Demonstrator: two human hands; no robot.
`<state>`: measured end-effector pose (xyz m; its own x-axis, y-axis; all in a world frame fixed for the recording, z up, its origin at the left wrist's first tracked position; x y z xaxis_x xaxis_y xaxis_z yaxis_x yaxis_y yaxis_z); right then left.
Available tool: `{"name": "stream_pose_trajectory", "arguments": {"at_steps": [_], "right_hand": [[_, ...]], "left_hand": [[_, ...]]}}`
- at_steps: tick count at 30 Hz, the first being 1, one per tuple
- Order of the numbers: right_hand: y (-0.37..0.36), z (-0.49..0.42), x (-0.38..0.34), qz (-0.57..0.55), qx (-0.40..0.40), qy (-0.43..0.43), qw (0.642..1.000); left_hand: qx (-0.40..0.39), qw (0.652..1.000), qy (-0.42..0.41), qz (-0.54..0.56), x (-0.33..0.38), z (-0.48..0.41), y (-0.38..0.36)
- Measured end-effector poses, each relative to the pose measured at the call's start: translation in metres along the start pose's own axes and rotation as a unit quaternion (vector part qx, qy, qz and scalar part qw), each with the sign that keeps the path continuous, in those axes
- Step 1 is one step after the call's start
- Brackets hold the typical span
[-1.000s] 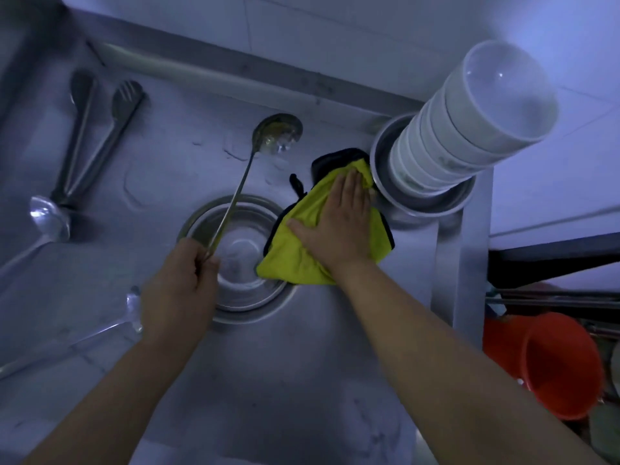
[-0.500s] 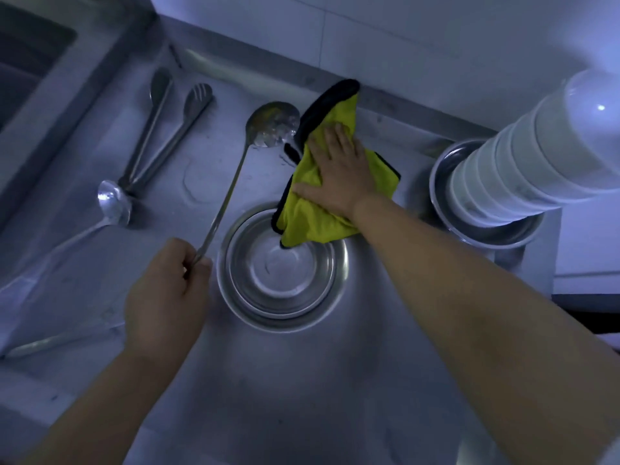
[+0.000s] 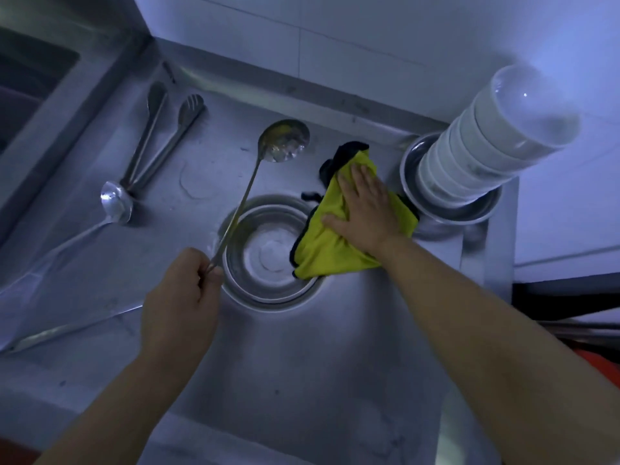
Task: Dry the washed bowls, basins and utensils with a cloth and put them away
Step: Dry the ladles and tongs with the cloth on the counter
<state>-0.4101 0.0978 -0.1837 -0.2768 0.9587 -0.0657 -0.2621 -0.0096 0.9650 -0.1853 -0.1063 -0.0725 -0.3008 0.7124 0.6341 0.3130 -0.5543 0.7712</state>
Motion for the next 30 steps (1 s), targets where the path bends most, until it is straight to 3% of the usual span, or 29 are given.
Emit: {"name": "stream_pose_trajectory", "arguments": {"at_steps": [4, 10, 15, 18, 21, 30], "right_hand": [[0.003, -0.011, 0.011, -0.031, 0.002, -0.069, 0.997], [-0.016, 0.082, 0.046, -0.026, 0.019, -0.086, 0.996], [-0.013, 0.126, 0.12, 0.041, 0.016, -0.147, 0.988], [-0.008, 0.13, 0.138, 0.107, 0.015, -0.185, 0.977], [-0.004, 0.15, 0.152, 0.103, 0.051, -0.227, 0.967], [-0.041, 0.285, 0.127, 0.07, 0.069, -0.217, 0.971]], "left_hand": [[-0.016, 1.0, -0.016, 0.002, -0.004, 0.017, -0.007], [-0.072, 0.996, -0.042, -0.01, 0.0, 0.045, -0.031], [-0.113, 0.99, -0.081, -0.01, 0.025, 0.061, -0.054], [-0.135, 0.982, -0.125, -0.045, 0.037, 0.067, -0.069], [-0.155, 0.973, -0.158, -0.067, 0.045, 0.07, -0.083], [-0.21, 0.949, -0.224, -0.075, 0.08, 0.092, -0.118]]}}
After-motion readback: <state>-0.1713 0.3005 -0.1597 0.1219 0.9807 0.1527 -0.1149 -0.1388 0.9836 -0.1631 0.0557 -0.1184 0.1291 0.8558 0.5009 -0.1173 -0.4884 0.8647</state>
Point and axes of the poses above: each hand's wrist, its own z-axis away from the middle knuckle, its own y-axis out of the back of the hand, x = y × z, the point moved 10 cm from there along -z, towards the middle knuckle, and after that the axes turned 15 degrees about -y, right-handed, at the moved point
